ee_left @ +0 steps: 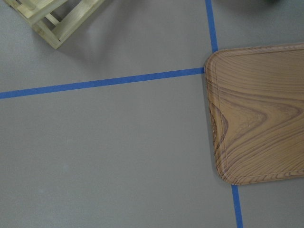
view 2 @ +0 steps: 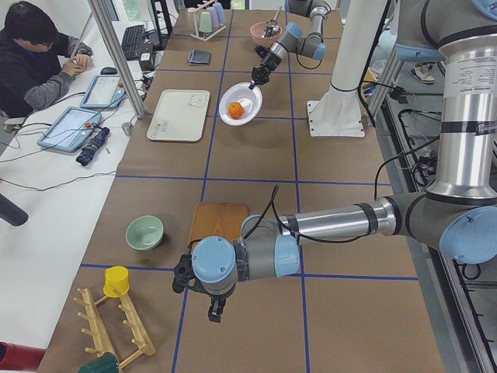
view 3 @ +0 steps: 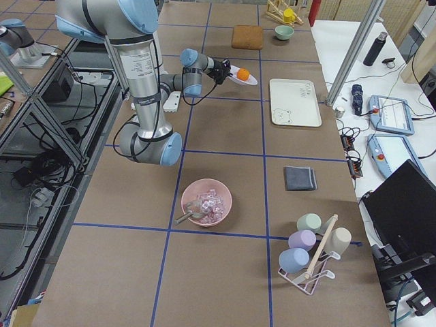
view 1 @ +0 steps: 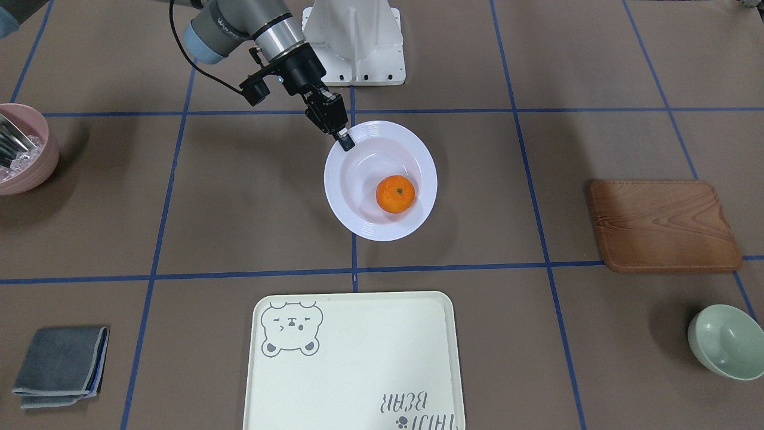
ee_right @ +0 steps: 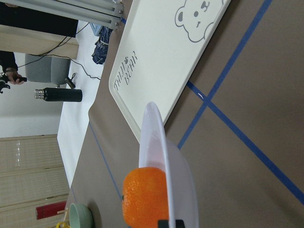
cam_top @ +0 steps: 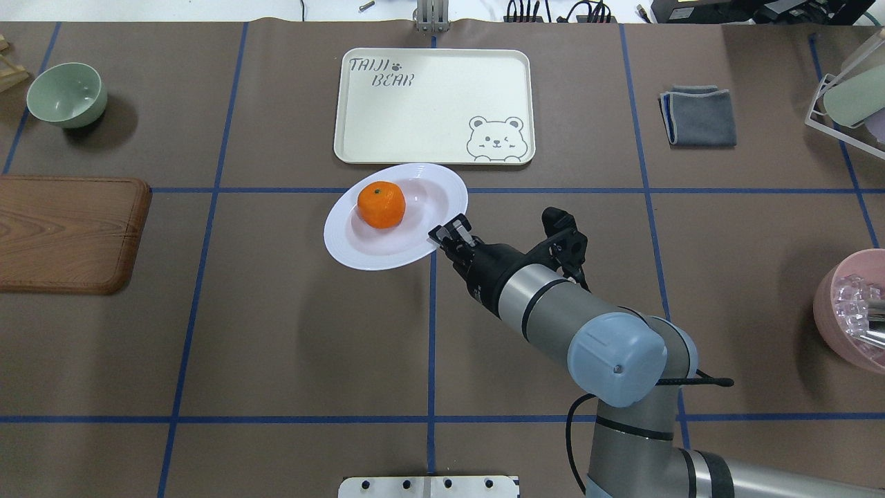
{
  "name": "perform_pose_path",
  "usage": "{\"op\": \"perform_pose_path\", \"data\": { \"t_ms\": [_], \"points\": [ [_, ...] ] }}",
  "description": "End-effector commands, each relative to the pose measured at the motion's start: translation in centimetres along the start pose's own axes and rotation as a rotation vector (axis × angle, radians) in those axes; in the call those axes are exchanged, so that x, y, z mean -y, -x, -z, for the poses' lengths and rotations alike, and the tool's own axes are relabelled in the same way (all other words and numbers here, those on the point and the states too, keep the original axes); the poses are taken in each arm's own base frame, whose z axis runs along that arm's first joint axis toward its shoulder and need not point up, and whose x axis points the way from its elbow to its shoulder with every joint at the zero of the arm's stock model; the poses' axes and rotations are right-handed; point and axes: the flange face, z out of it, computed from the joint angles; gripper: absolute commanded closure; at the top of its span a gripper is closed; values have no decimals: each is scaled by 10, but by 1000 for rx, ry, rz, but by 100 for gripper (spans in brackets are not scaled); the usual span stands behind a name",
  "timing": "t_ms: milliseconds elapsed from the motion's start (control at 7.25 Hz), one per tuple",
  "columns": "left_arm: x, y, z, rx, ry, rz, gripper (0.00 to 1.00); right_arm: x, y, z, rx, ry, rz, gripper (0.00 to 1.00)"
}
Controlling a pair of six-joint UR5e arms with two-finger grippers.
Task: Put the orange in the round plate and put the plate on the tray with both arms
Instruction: 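Lift the plate with the right gripper and carry it onto the cream tray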
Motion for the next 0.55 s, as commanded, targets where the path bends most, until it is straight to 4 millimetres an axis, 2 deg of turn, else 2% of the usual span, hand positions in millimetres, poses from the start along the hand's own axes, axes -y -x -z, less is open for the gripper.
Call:
{"op": "perform_pose_path", "data": {
  "t_ms": [0,138,414],
  "points": [
    [0,-1,1,-1,-2,-1,2,31,19,-24,35,-69,-111,100],
    [0,-1,1,-1,-2,-3,2,44,26,-55,22,-135,-164,100],
    [0,-1,1,-2,-3,-3,2,54,69,-134,8,-328,-206,100]
  ]
}}
